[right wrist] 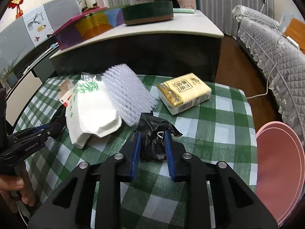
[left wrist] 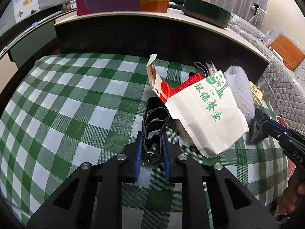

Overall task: Collect trash
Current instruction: 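Grasp the black plastic bag with the right tool while the left tool grasps the black strap, then carry the black bag and black strap over the pink bucket with both tools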

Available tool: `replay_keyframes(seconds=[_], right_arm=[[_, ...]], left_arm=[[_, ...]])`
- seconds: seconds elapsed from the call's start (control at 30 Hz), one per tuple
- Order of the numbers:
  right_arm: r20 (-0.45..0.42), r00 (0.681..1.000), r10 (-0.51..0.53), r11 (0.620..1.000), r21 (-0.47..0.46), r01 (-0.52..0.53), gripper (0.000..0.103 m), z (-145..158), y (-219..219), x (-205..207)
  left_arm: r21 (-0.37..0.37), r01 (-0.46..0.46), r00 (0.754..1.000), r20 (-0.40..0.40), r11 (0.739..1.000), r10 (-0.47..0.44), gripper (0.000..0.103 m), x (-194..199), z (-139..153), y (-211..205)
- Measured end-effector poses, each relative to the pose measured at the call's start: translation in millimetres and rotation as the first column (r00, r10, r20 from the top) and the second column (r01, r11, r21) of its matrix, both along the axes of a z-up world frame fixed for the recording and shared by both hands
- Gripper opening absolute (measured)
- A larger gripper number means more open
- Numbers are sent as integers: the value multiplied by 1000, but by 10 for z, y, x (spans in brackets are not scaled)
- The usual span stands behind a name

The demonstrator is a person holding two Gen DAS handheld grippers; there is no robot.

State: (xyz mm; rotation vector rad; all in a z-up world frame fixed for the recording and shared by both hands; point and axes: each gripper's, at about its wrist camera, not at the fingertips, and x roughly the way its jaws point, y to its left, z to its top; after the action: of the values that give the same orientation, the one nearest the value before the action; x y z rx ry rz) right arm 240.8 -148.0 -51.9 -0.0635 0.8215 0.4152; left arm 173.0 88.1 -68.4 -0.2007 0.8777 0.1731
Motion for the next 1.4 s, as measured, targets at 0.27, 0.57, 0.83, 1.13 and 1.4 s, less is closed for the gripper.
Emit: replay_keyframes(seconds=[0.27, 0.57, 0.83, 1.13, 1.4], right_arm=[[42, 999, -3, 1000, 12, 3, 25, 161, -74, -140], [86, 996, -23, 999, 26, 21, 25, 321, -220, -293], [121, 992, -46, 998, 38, 41, 25, 473, -378, -436], [151, 985, -84, 995, 61, 75, 25, 630, -594, -572], [173, 978, -114, 992, 67, 103, 25, 729, -776, -700]], left_arm=[[15, 19, 999, 35, 1000, -19, 18, -92, 121, -73], [44, 47, 996, 68, 998, -50, 18, -200, 239, -222], [61, 77, 991, 101, 995, -83, 18, -289, 372, -368], [79, 107, 984, 137, 991, -117, 18, -417, 519, -554], [93, 130, 977, 159, 987, -144, 18, -508, 622, -692]])
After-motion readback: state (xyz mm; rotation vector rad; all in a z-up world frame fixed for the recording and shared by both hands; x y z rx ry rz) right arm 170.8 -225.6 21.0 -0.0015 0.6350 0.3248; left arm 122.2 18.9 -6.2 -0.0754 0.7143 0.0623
